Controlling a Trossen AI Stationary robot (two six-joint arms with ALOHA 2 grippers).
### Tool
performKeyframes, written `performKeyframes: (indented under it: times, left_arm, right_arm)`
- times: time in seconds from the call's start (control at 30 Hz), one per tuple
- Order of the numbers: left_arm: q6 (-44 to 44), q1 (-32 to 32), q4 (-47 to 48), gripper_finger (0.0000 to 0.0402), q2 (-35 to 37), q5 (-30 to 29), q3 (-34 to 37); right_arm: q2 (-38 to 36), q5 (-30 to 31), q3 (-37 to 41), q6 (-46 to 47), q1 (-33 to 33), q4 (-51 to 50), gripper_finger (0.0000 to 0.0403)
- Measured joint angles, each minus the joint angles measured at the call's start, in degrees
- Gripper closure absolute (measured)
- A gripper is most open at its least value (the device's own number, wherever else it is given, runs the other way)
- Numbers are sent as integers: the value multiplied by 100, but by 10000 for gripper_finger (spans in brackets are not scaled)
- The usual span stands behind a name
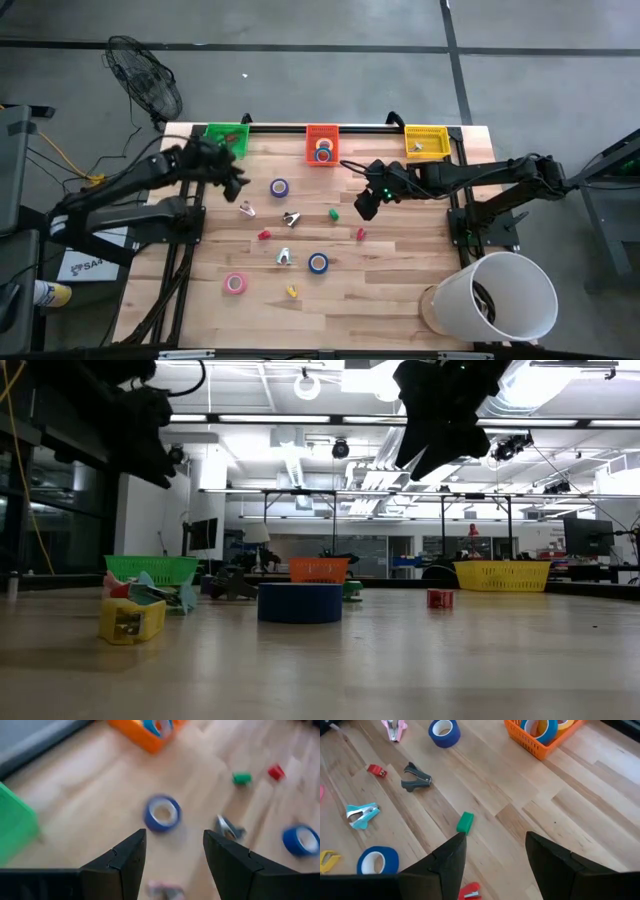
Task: Pick and place Stapler, Stapler remover, tape
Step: Put the pink tape into the orange bin
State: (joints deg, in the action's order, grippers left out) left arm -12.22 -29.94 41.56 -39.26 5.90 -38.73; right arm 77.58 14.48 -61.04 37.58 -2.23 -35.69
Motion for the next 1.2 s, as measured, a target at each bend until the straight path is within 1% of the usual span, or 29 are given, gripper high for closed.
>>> performKeyframes:
  times: [0.1, 0.2, 0.37, 0.47, 0.7, 0.83, 0.97, 1.03, 1.2]
  left_arm:
    - [-521, 796, 404, 206, 103, -335, 1]
    - [-1038, 1552, 714, 206, 129, -531, 0]
    - [-1576, 2713, 1006, 206, 30, -541, -1]
    - [-1855, 3375, 1023, 206, -101, -523, 1]
    - [-2258, 4782, 931, 206, -647, -543, 1]
    - [-2261, 5445, 768, 206, -1154, -493, 1]
    - [-2260, 5975, 448, 206, -1725, -161, 1]
    - [-2261, 6190, 235, 206, -1988, -31, 1]
    - [-2311, 6555, -369, 206, -2597, 82, 1]
  right_arm:
    - [0, 11, 0, -55, -1, -1, 206]
    - [0, 9, 0, -92, 1, -5, 206]
    - [0, 9, 0, -238, 1, -7, 206]
    - [0, -14, 0, -344, 1, -16, 206]
    - [0, -97, 0, -516, 0, -36, 206]
    - [0, -145, 0, -613, 1, -36, 206]
    - [0, -208, 0, -661, 1, -38, 206]
    - [0, -252, 0, -692, 1, -38, 206]
    - [0, -320, 0, -809, 1, -38, 206]
